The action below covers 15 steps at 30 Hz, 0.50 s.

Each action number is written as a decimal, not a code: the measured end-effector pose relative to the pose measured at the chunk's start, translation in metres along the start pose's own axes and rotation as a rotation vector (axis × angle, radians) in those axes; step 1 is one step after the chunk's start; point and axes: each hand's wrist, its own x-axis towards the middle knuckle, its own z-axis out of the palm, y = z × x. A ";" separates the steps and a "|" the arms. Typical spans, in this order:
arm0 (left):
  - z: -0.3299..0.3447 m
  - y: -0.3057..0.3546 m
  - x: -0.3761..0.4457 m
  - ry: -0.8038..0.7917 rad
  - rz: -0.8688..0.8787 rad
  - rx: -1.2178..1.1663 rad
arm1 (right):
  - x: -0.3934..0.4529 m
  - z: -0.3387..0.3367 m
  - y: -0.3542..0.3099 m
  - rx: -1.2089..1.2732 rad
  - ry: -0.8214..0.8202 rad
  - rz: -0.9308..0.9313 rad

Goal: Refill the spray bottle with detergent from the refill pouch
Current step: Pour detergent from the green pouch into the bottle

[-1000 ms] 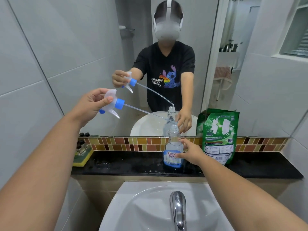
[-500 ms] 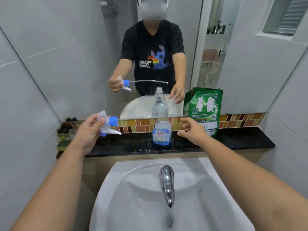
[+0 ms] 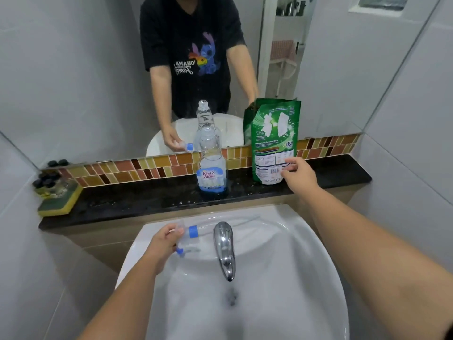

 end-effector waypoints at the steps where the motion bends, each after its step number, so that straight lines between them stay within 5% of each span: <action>1: 0.005 -0.004 0.002 -0.001 -0.003 -0.022 | 0.005 -0.002 0.001 0.002 0.022 0.012; 6: 0.023 -0.019 0.012 0.060 -0.044 -0.007 | 0.033 -0.009 0.002 0.068 0.117 0.097; 15: 0.049 -0.010 0.020 0.370 -0.026 0.179 | 0.072 -0.007 -0.003 0.277 -0.062 0.206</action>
